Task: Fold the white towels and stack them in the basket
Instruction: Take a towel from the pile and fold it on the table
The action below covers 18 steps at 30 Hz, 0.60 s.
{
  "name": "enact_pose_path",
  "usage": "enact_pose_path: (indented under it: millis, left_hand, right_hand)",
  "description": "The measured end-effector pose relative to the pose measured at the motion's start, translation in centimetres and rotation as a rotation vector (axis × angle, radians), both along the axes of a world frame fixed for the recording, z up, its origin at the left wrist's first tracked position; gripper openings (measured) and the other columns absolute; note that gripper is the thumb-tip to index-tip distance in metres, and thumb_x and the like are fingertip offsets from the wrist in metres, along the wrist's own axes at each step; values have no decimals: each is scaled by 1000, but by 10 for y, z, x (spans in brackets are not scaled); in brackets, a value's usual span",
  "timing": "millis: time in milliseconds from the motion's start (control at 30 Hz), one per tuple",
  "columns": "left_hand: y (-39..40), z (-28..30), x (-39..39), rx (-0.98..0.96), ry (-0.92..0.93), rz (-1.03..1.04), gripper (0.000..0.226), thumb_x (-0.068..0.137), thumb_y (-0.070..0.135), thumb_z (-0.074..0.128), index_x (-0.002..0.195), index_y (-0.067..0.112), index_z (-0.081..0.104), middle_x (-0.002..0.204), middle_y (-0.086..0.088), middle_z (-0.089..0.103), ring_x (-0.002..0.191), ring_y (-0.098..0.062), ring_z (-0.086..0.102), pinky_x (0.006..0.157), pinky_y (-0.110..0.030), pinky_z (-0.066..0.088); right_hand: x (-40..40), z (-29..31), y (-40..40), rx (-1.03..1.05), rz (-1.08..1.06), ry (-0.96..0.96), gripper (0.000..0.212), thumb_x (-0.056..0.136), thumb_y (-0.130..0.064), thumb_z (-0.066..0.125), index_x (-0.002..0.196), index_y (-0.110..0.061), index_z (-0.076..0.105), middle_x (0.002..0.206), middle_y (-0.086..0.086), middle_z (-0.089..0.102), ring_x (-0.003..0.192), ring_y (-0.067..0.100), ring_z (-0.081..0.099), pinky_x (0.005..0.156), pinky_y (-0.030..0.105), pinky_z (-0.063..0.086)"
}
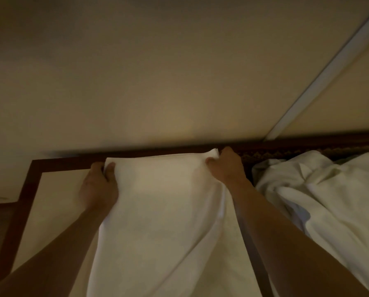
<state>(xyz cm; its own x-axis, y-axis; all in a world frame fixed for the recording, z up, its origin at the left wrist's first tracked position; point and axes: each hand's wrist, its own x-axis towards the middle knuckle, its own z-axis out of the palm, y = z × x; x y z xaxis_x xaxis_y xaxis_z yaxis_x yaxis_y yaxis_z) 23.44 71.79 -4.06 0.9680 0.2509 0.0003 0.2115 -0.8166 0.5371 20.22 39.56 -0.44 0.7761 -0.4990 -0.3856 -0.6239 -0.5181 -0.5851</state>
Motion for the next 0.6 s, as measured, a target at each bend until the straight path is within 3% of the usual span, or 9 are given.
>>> enact_pose_path:
  millis: [100, 233, 467, 600]
  left_hand:
    - [0, 1, 1, -6, 10, -4, 36, 105, 48, 39, 108, 15, 53, 96, -16, 65, 80, -34, 55, 69, -38, 40]
    - [-1, 2, 0, -28, 20, -24, 36, 105, 47, 40, 111, 14, 53, 99, -17, 65, 88, -40, 59, 71, -39, 40]
    - [0, 7, 3, 1, 9, -88, 31, 106, 36, 44, 121, 10, 52, 113, -23, 63, 99, -46, 59, 74, -40, 37]
    - [-5, 8, 5, 53, 21, -88, 30, 106, 37, 43, 116, 10, 51, 113, -21, 62, 99, -45, 58, 72, -39, 34]
  right_hand:
    - [9, 5, -7, 84, -14, 82, 33, 91, -26, 69, 109, -1, 60, 90, 4, 55, 93, 26, 59, 75, 31, 44]
    - [13, 6, -11, 228, -20, 73, 37, 85, -20, 75, 111, 4, 64, 112, 15, 65, 103, 32, 63, 93, 46, 55]
    - [3, 2, -27, 412, -170, -110, 30, 77, -10, 85, 96, 7, 69, 102, 23, 73, 96, 34, 71, 88, 53, 58]
    - [1, -13, -25, 302, -232, -161, 18, 74, -19, 88, 78, -11, 72, 87, 9, 74, 88, 29, 71, 86, 49, 60]
